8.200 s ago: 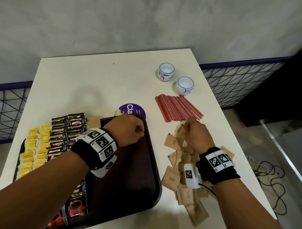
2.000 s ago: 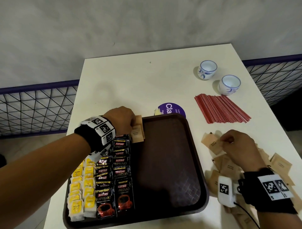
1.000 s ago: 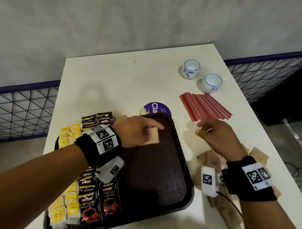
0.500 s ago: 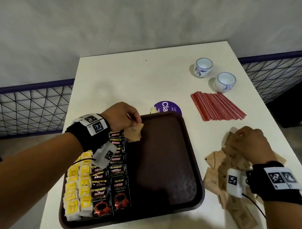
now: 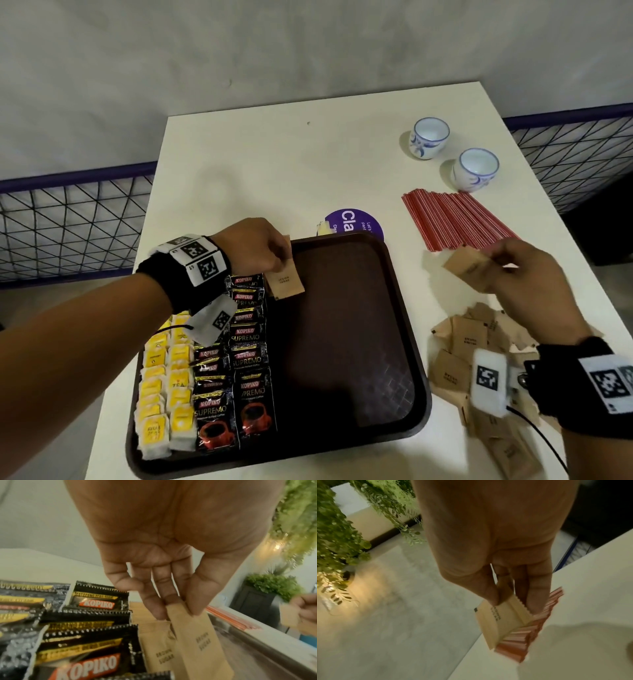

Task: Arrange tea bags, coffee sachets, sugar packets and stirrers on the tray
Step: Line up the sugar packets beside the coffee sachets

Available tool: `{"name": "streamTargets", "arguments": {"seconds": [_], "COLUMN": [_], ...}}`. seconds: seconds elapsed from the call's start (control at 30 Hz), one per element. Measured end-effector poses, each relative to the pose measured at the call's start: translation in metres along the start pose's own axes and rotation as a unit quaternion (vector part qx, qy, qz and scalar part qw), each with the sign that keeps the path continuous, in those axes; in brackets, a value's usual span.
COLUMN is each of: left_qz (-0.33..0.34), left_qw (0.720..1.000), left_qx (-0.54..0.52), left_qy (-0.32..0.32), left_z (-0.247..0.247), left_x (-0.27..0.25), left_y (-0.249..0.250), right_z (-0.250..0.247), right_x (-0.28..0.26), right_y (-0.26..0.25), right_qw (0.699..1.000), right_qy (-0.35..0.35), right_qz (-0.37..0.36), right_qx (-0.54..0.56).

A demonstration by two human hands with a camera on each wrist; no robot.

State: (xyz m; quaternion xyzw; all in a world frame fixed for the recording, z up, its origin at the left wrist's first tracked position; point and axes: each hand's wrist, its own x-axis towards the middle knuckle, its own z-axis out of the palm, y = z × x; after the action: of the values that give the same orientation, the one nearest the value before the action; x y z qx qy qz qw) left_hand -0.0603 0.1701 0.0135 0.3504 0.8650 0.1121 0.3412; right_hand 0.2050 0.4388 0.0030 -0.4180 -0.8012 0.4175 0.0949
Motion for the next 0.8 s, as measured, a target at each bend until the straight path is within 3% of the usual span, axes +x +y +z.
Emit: {"name": "streamTargets", "arguments": {"seconds": [0.13,0.4,0.67,0.8], "left_qz": [0.01,-0.008,0.021,0.057], "left_qw": [0.998,0.992,0.979,0.985], "left_qx": [0.053,0.127,0.203,0.152], "left_qy": [-0.01,-0.002,0.011,0.057], "left_z": [0.002,0.013,0.023,0.023], "left_x": [0.002,0.006,0.012,0.008], "left_y": [0.0,-0.006,-0.014,-0.007], "right_z": [0.034,0.075,0.084,0.087], "right_x": [-0.007,-0.026,-0.027,-0.028], "right_y": [-0.012,-0.021,-0.022,-0.028], "right_qw": [0.987,0.971,0.965,0.961], "right_qy": [-0.096,-0.194,-0.215,-0.222], "right_qz": [0.043,0.027,-0.001,-0.024], "right_qx": [0.118,0.139,0.152,0.162]}}
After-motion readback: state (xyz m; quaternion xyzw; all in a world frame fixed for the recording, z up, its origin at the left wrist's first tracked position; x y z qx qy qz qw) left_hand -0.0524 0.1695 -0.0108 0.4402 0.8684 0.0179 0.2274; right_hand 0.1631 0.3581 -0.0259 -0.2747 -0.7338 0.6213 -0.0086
